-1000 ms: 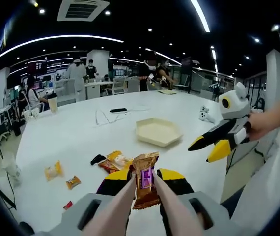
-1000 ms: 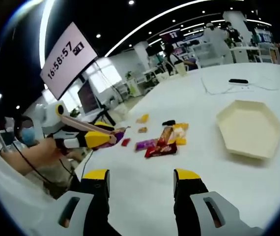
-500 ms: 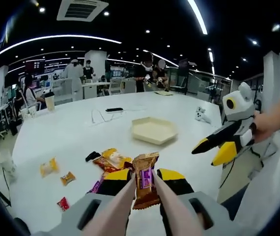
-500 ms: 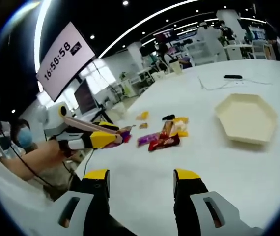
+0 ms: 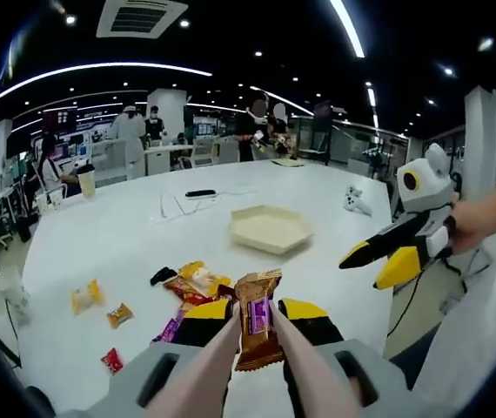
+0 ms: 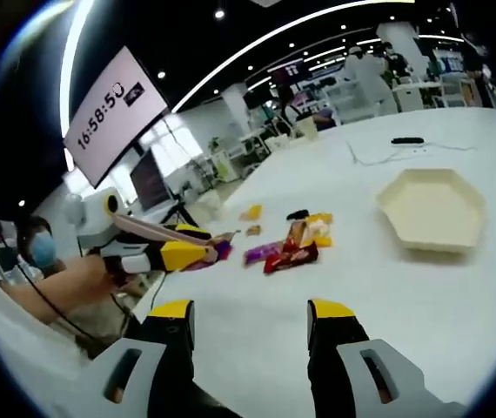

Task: Place the target food into the container with the food tongs after gripping and lifting it, then release it inside without dropping or visibly crushing the food.

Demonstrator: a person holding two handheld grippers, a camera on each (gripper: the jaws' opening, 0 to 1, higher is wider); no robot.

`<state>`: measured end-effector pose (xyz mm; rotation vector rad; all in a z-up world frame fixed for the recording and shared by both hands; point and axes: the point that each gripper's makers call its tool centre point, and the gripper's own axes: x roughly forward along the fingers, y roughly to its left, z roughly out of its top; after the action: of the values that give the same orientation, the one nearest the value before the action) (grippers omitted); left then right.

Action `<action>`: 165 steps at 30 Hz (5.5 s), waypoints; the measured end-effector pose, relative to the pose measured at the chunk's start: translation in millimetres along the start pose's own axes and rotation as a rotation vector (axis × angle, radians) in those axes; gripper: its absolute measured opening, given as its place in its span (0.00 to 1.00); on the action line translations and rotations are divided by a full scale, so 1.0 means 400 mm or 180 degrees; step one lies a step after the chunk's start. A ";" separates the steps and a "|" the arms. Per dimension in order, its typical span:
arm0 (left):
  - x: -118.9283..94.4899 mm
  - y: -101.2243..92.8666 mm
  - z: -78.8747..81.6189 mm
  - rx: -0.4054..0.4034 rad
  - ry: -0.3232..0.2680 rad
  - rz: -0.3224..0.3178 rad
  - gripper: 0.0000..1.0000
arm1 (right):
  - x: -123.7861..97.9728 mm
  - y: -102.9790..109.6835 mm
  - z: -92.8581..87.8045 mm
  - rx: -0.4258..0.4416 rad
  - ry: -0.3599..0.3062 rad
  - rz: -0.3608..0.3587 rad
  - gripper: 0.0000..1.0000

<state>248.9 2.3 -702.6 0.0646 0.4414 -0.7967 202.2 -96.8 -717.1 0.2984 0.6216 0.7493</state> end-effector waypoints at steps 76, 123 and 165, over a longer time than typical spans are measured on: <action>0.305 -0.096 0.200 0.0393 0.0091 -0.0665 0.19 | -0.102 -0.139 0.013 -0.0416 -0.0045 -0.0338 0.54; 0.555 -0.153 0.301 0.0575 0.0258 -0.0824 0.19 | -0.190 -0.238 0.052 -0.0231 -0.0402 -0.0677 0.53; 0.671 -0.116 0.300 0.0468 0.0335 -0.0583 0.19 | -0.218 -0.266 0.072 -0.0252 -0.0395 -0.0674 0.53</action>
<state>423.8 -238.6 -698.0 0.2059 0.4924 -1.0087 228.5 -234.3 -707.4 0.2009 0.4960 0.5461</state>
